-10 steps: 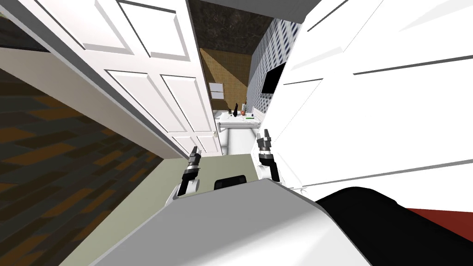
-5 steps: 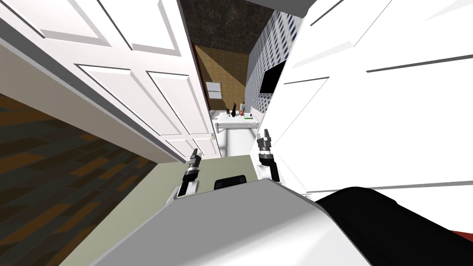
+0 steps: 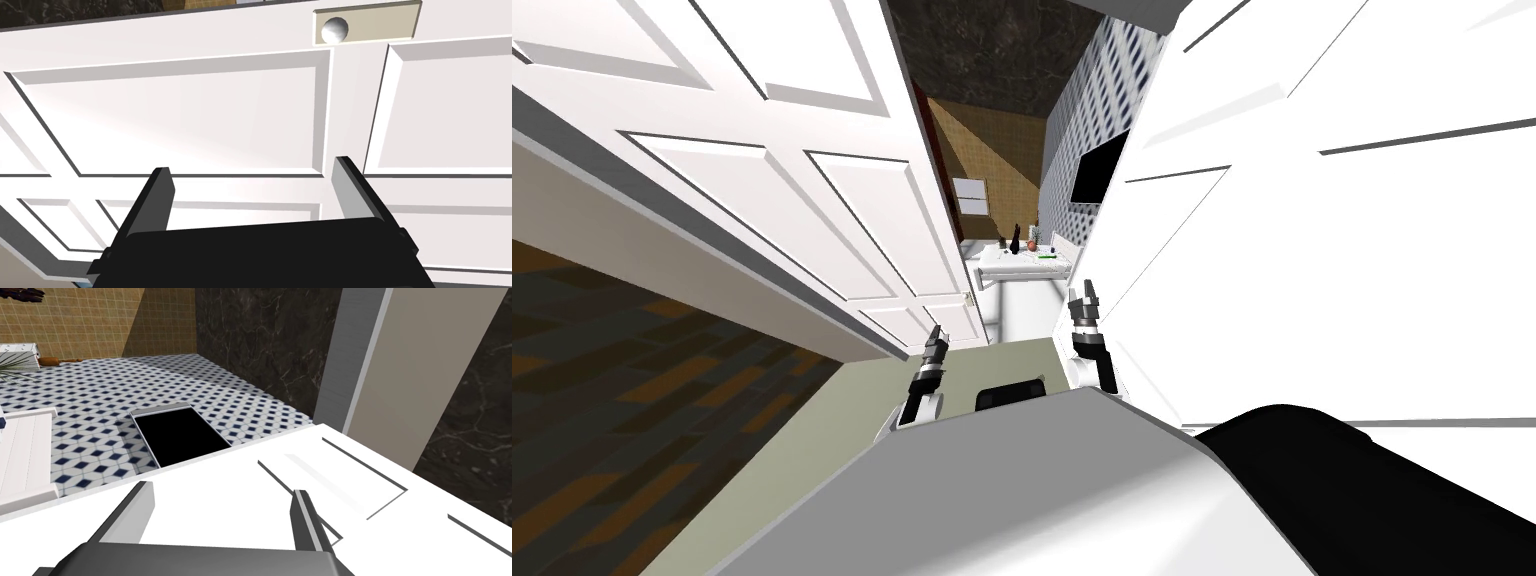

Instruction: Pull the door open

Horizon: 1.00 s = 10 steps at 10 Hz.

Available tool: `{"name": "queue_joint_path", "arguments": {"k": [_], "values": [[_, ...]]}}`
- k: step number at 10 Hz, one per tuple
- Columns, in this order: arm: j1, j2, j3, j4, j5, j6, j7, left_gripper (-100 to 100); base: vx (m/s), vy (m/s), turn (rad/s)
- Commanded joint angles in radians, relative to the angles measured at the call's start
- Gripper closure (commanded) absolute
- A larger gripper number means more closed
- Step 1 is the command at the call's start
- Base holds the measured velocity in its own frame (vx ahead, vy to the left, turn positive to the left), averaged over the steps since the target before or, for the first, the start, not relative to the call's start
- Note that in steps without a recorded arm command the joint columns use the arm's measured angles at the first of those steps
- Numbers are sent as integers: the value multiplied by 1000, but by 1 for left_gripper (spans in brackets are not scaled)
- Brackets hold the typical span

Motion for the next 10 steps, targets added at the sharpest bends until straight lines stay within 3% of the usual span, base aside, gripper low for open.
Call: {"name": "queue_joint_path", "arguments": {"k": [1,10], "values": [[-8,3,-1,39,5,-13,7,-100,116,-5,-62],[-70,27,0,254,32,-72,44,-100,103,4,-53]]}}
